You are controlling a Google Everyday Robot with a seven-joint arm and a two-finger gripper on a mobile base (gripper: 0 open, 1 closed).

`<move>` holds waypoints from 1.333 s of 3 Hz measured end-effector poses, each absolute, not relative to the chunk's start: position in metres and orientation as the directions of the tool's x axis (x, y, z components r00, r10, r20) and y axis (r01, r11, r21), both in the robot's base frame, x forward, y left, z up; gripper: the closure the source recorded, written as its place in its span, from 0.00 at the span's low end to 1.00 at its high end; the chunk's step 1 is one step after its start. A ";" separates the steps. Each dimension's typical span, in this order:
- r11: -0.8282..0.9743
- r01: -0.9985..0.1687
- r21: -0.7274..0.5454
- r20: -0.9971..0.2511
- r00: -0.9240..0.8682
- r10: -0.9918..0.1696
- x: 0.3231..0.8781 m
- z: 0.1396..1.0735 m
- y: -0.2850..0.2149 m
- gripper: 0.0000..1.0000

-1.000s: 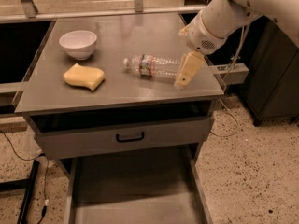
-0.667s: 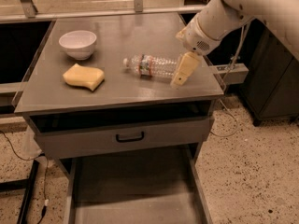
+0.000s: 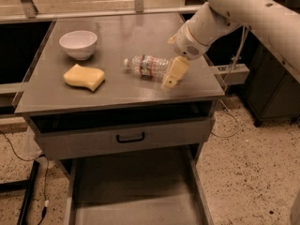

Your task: Place water bottle into middle drawer

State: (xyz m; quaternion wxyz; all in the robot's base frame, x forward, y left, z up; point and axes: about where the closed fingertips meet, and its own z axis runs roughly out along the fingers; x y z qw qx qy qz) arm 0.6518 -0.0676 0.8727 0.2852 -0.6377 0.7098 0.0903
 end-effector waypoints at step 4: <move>0.171 -0.966 -0.194 -0.524 -0.046 -0.850 0.659 0.854 -0.053 0.19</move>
Offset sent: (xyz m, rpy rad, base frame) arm 0.0084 0.0197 -0.0154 0.0078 0.0340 0.0014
